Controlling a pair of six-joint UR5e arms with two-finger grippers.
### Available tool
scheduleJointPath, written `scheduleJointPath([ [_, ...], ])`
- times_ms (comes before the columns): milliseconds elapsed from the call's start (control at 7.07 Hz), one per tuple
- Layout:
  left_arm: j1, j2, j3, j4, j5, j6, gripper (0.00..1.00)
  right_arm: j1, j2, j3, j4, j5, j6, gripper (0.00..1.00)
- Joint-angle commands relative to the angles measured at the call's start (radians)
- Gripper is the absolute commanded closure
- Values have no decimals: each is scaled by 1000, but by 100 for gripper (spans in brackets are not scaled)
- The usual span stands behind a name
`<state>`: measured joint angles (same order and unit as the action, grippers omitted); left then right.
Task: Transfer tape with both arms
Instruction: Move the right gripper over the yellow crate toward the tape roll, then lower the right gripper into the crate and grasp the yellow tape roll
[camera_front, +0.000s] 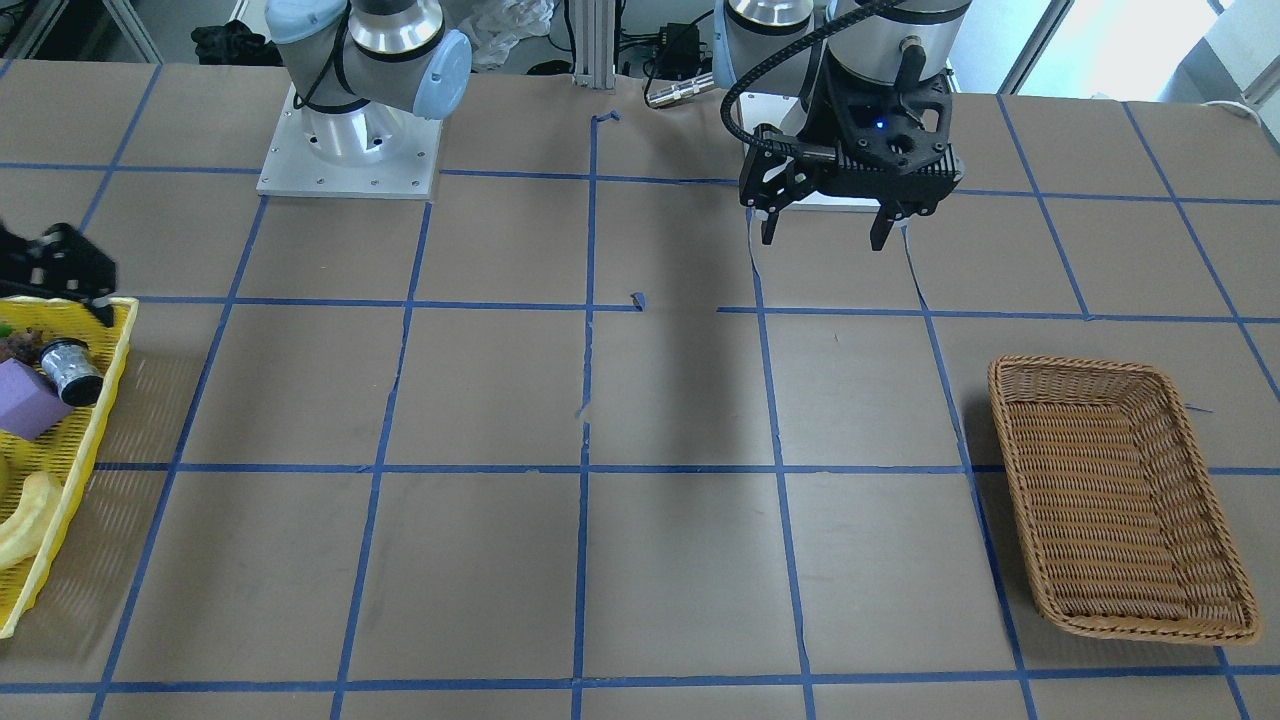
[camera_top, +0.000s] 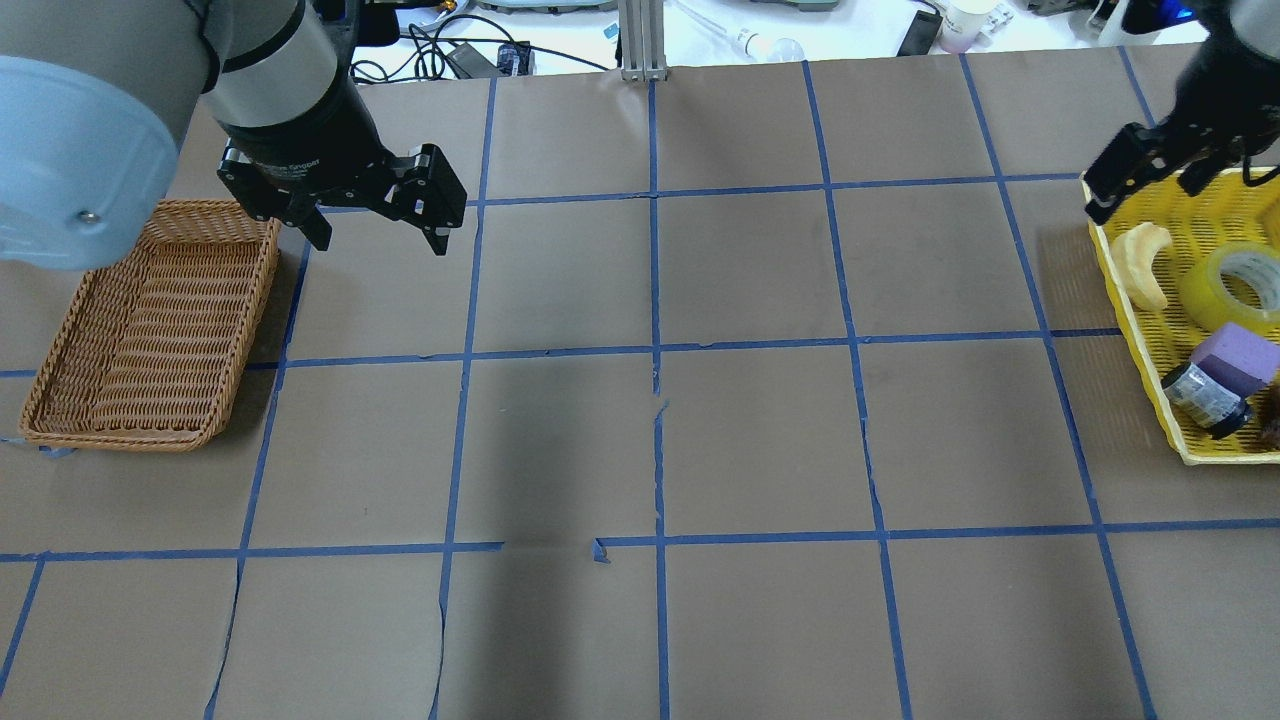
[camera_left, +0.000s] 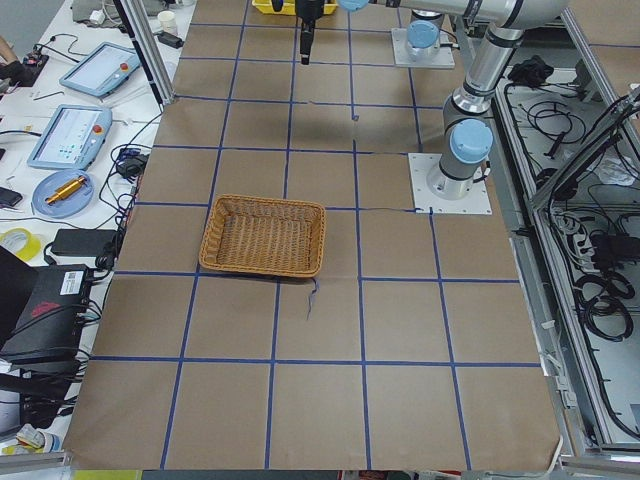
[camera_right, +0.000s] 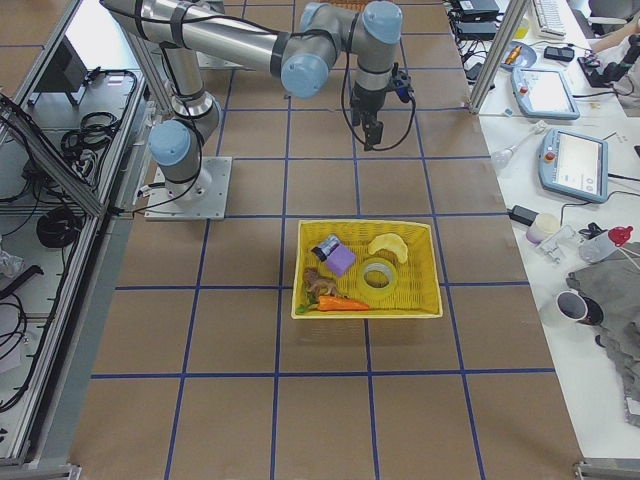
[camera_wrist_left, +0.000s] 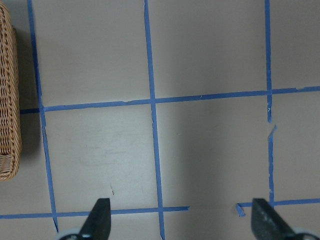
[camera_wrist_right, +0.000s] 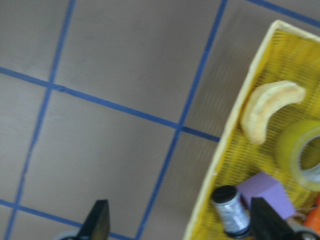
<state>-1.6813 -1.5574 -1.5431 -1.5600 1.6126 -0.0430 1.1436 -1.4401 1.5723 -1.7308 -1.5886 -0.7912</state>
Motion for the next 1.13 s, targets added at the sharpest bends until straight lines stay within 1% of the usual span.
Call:
scheduleJointPath([
  [0,-1,0,-2,0,-2,-2,0,-206,172,-3,-245,8,-367,0],
  [141,-3,-1,-2,0,-3,-6,0,-240,267,-8,-401,7,-405,0],
  [283,-3,-1,-2,0,-3,-6,0,-254,329,-9,-500,9,-436,0],
  [424,-3,-1,-2,0,-3,-5,0,-255,404,-24,-554,10,-442,0],
  [707,0,0,-2,-2,0,-5,0,-268,467,-41,-559,12,-444,0],
  [990,-2,0,-2,-2,0,-5,0,-297,484,-31,-558,10,-444,0],
])
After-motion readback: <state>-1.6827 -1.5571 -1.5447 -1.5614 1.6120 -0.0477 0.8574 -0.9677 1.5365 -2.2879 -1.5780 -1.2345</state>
